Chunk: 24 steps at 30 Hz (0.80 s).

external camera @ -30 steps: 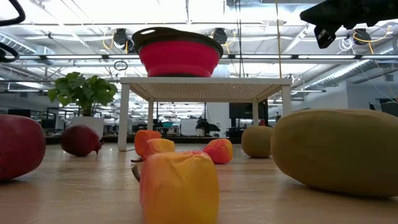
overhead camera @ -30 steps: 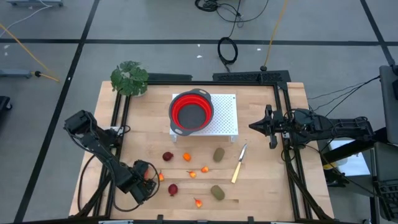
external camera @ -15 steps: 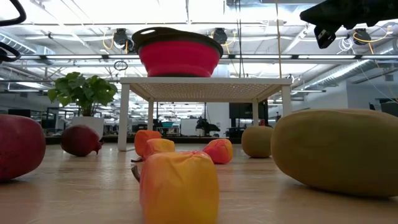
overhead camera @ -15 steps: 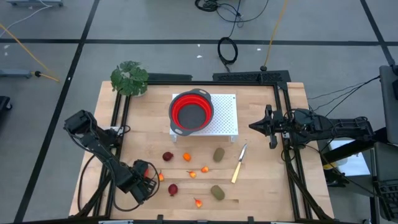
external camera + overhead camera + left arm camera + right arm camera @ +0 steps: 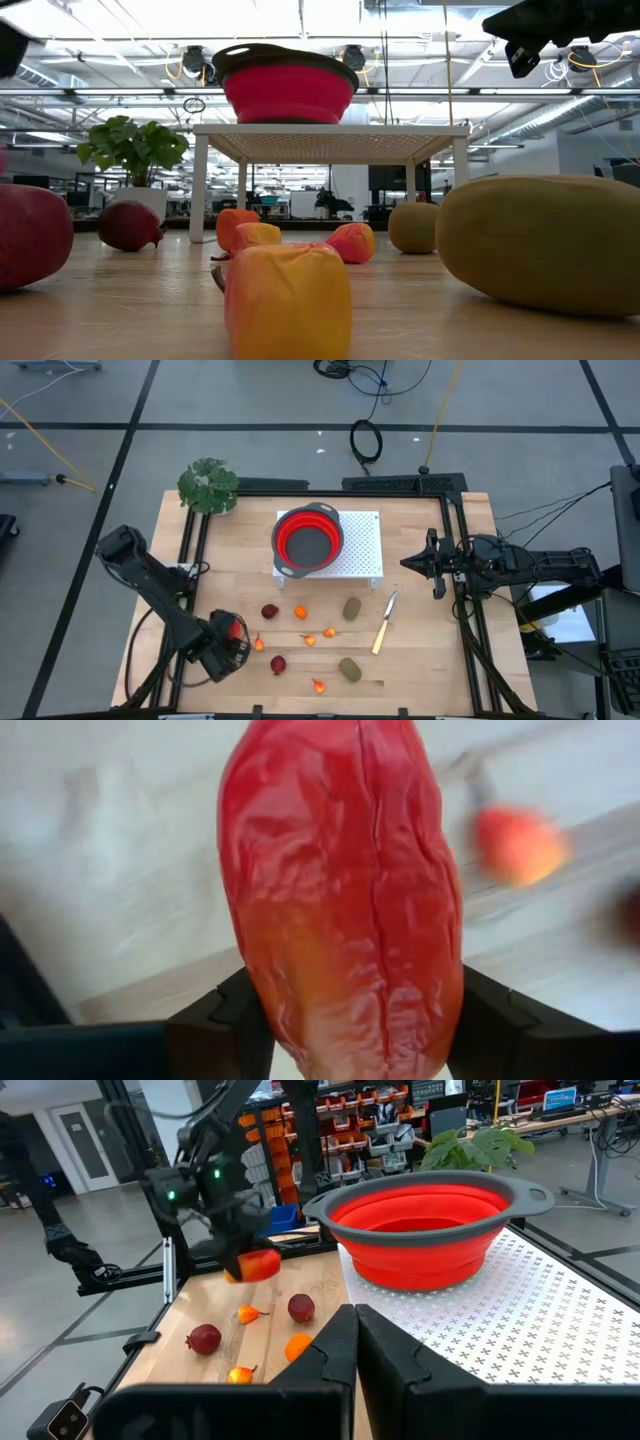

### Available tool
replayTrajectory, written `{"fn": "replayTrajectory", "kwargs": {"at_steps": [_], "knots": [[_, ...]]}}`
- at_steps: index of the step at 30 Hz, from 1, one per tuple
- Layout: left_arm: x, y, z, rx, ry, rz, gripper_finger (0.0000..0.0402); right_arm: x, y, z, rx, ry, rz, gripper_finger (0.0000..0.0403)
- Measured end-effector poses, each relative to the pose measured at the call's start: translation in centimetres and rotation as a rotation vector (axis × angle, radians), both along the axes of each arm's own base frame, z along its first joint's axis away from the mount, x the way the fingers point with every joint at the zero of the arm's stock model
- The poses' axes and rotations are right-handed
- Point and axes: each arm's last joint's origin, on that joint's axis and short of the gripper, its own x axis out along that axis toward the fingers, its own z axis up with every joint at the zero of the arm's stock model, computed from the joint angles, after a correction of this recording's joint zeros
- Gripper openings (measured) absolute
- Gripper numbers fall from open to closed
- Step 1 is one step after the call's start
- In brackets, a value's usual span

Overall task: Pick & Place Fruit
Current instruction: Put the orange mango into the orange strainer bowl on the shelf

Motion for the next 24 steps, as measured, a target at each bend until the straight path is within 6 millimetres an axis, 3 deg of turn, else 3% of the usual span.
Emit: {"fn": "replayTrajectory", "kwargs": {"at_steps": [5,11,15,24], "knots": [[-0.4,1.5,2.9,0.055,-0.259,0.046,0.0191,0.0,0.0,0.0,-0.002,0.0,0.0,0.0],[-0.3,2.9,6.2,0.204,-0.679,0.088,0.0219,0.0,0.0,0.0,-0.003,0.0,0.0,0.0],[0.4,3.2,8.2,0.315,-0.919,0.082,0.0217,0.0,0.0,0.0,-0.005,0.001,0.0,0.0],[3.1,2.4,12.8,0.473,-1.202,-0.126,0.0205,0.0,0.0,0.0,-0.044,0.001,0.003,0.0]]}}
